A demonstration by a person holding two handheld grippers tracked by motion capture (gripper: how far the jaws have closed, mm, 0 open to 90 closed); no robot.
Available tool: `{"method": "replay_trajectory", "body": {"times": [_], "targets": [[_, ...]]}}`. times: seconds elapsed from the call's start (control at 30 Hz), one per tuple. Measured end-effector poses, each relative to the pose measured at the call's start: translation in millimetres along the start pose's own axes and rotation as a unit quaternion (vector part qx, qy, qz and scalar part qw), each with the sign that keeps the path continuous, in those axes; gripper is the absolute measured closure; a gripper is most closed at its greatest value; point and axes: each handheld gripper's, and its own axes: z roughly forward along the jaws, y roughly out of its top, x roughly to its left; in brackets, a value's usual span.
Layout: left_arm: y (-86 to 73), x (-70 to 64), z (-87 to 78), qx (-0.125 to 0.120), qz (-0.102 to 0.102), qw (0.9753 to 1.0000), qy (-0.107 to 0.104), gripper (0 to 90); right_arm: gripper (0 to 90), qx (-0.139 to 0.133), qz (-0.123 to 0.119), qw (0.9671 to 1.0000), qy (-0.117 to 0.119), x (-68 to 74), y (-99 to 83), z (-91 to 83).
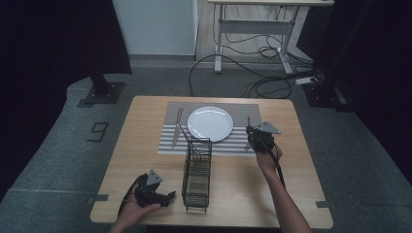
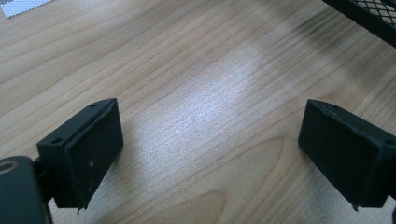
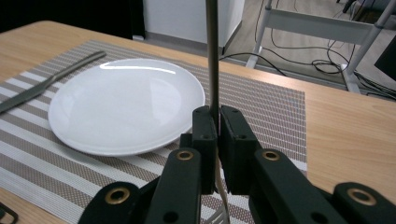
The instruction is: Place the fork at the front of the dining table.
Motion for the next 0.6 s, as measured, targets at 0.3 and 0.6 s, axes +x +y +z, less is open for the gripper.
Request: {"method": "replay_trajectory", "body": {"times": [0.3, 0.6], "targets": [[0.0, 0.0, 0.0, 0.000, 0.000, 1.0000, 0.000, 6.5, 85.6, 0.034, 0.007, 0.9992, -0.020, -5.4, -17.9, 15.2], [0.0, 0.0, 0.0, 0.000, 0.000, 1.0000, 0.000, 6.5, 86.4, 0.040, 0.016, 0.9987, -0.027, -12.0, -21.0, 13.4]]}}
